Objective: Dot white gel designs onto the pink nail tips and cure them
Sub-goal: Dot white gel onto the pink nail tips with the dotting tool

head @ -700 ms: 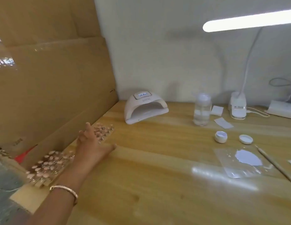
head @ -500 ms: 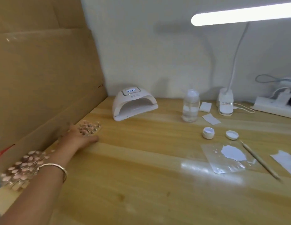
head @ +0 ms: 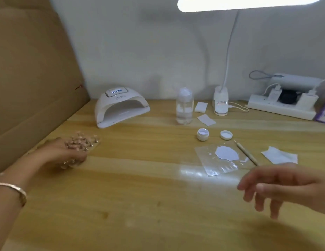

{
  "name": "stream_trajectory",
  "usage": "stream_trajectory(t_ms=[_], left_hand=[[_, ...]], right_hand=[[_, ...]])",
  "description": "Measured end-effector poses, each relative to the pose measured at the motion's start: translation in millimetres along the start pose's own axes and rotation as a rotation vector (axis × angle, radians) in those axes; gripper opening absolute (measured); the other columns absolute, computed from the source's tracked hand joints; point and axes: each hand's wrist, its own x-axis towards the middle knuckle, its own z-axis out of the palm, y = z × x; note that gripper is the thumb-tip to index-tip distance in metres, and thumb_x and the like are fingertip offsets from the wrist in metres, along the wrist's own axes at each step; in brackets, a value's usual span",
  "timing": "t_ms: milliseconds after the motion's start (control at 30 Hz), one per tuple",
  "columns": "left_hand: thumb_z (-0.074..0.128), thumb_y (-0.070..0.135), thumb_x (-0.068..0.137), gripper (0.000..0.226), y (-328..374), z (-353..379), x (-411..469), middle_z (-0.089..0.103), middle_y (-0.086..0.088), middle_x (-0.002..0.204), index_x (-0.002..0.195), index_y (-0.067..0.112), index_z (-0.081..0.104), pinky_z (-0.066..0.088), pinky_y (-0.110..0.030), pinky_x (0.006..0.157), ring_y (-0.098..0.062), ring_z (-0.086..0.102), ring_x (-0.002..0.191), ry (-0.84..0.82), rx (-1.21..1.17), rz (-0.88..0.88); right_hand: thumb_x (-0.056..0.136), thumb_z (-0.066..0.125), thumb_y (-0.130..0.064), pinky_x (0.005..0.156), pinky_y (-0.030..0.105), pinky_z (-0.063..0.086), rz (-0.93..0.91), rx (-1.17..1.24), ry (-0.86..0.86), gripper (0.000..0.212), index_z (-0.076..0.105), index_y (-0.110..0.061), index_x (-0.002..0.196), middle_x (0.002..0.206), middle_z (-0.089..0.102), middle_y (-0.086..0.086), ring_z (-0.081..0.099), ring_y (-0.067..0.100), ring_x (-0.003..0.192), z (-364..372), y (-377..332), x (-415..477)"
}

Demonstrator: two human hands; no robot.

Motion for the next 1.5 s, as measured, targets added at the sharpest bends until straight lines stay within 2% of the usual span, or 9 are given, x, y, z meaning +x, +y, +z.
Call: stream_trajectory(t_ms=[167, 333, 467, 833, 900, 967, 1100, 1333, 1500], left_hand=[[0.065, 0.070, 0.024, 0.093, 55, 38, -51, 0.057, -0.002, 0.106, 0.104, 0.024, 0.053, 0.051, -0.030, 0.074, -0.022, 0.059, 0.094, -0.037, 0.247, 0.199], [0.059, 0.075, 0.035, 0.096, 117, 85, -85, 0.043, 0.001, 0.115, 0.118, 0.029, 0.043, 0.040, -0.032, 0.085, -0.019, 0.040, 0.106, -0.096, 0.349, 0.443], [0.069, 0.071, 0.058, 0.096, 156, 118, -96, 0.045, -0.006, 0.130, 0.134, 0.020, 0.040, 0.036, -0.036, 0.096, -0.026, 0.041, 0.122, -0.033, 0.370, 0.574], [0.059, 0.075, 0.069, 0.114, 162, 129, -111, 0.029, -0.005, 0.147, 0.153, 0.025, 0.000, 0.024, -0.038, 0.110, -0.025, 0.026, 0.136, 0.091, 0.325, 0.656], [0.058, 0.077, 0.066, 0.107, 153, 126, -117, 0.037, -0.002, 0.135, 0.149, 0.024, 0.018, 0.027, -0.037, 0.104, -0.023, 0.033, 0.125, 0.241, 0.273, 0.761], [0.057, 0.071, 0.067, 0.074, 143, 123, -120, 0.046, 0.004, 0.104, 0.120, 0.020, 0.049, 0.032, -0.034, 0.080, -0.019, 0.041, 0.095, 0.396, 0.198, 0.915], [0.054, 0.055, 0.072, 0.035, 124, 121, -126, 0.041, 0.011, 0.064, 0.067, 0.021, 0.047, 0.030, -0.029, 0.050, -0.017, 0.041, 0.062, 0.415, 0.138, 1.011], [0.057, 0.052, 0.070, 0.026, 121, 131, -127, 0.042, 0.016, 0.053, 0.068, 0.029, 0.068, 0.041, -0.027, 0.050, -0.011, 0.048, 0.053, 0.331, -0.024, 0.933], [0.059, 0.054, 0.068, 0.033, 119, 134, -132, 0.066, 0.012, 0.059, 0.080, 0.031, 0.080, 0.052, -0.034, 0.051, -0.014, 0.061, 0.053, 0.274, -0.109, 0.873]], right_hand=[[0.087, 0.063, -0.042, 0.053, 0.023, 0.050, -0.017, -0.328, 0.375, 0.016, 0.074, -0.035, 0.095, 0.088, 0.073, -0.001, 0.063, 0.010, 0.068, 4, -32, 21], [0.092, 0.060, -0.035, 0.060, 0.030, 0.045, 0.169, -0.875, 0.812, 0.014, 0.067, -0.030, 0.081, 0.073, 0.064, -0.015, 0.058, 0.006, 0.069, -9, -28, 37], [0.091, 0.060, -0.038, 0.073, 0.035, 0.051, 0.399, -1.008, 0.793, 0.016, 0.064, -0.024, 0.084, 0.087, 0.064, -0.007, 0.058, 0.018, 0.084, -19, -20, 41], [0.082, 0.067, -0.033, 0.065, 0.035, 0.046, 0.360, -0.985, 0.839, 0.018, 0.056, -0.021, 0.077, 0.078, 0.059, -0.005, 0.054, 0.018, 0.074, -13, -5, 44], [0.081, 0.065, -0.033, 0.058, 0.033, 0.042, 0.279, -0.983, 0.921, 0.017, 0.054, -0.021, 0.076, 0.075, 0.059, -0.004, 0.054, 0.018, 0.070, -13, -2, 42], [0.082, 0.064, -0.032, 0.053, 0.029, 0.038, 0.136, -0.928, 0.985, 0.014, 0.053, -0.025, 0.077, 0.073, 0.062, -0.008, 0.055, 0.010, 0.064, -12, -2, 38], [0.081, 0.066, -0.029, 0.050, 0.013, 0.043, -0.104, -0.682, 0.966, 0.013, 0.055, -0.035, 0.086, 0.069, 0.067, -0.013, 0.059, 0.003, 0.057, -4, -9, 34], [0.084, 0.063, -0.020, 0.047, 0.018, 0.043, -0.178, -0.592, 0.876, 0.013, 0.062, -0.033, 0.081, 0.071, 0.067, -0.007, 0.055, 0.011, 0.044, -2, -5, 51], [0.093, 0.060, -0.019, 0.055, 0.012, 0.047, -0.360, -0.459, 0.980, 0.020, 0.068, -0.037, 0.091, 0.082, 0.069, -0.010, 0.069, 0.011, 0.068, 5, 1, 56]])
